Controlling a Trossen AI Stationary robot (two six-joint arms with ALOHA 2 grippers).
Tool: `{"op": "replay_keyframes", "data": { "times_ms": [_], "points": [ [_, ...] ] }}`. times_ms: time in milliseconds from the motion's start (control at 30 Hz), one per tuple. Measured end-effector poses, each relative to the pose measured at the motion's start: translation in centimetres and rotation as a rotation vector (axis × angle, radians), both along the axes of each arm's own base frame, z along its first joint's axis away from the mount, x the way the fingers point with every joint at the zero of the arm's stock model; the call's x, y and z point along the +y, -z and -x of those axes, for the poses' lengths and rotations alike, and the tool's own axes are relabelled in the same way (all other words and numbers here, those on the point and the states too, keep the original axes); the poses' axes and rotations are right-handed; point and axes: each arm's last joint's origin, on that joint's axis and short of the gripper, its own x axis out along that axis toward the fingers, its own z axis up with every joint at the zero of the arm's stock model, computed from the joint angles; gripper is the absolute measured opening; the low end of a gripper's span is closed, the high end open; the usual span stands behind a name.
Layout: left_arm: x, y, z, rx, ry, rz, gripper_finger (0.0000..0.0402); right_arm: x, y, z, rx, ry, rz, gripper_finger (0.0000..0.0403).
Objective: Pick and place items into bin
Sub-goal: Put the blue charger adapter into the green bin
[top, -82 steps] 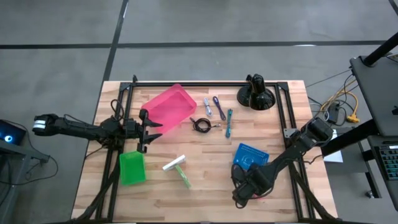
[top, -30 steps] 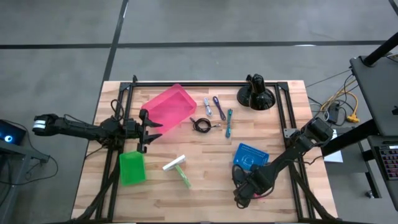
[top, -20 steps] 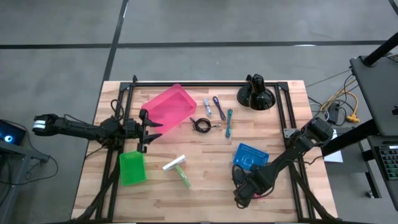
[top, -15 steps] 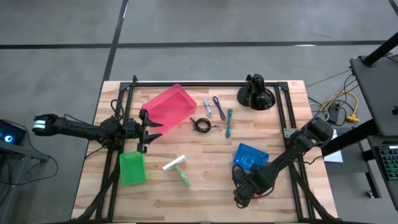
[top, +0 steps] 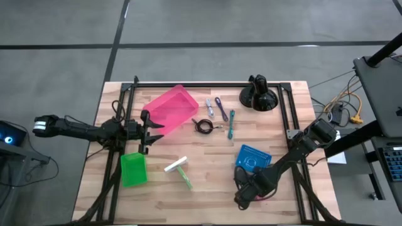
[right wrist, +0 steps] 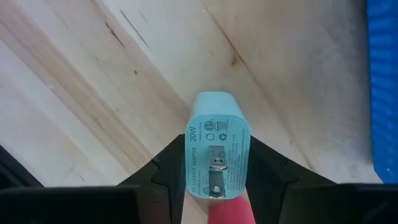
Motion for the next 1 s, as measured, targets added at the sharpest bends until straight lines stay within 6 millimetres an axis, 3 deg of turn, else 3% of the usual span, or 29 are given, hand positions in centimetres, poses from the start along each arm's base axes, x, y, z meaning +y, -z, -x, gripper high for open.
{"op": "replay_keyframes", "data": {
  "times_ms": [600, 1000],
  "points": [
    [0.0, 0.0, 0.0, 0.000, 0.001, 0.000, 0.0171, -0.2, -2.0, -1.7, -0.244, -0.077, 0.244, 0.0113],
    [0.0, 0.0, 0.0, 0.000, 0.001, 0.000, 0.0171, -1.3, -2.9, -2.7, -0.437, -0.094, 0.611, 0.0113]
  ]
}}
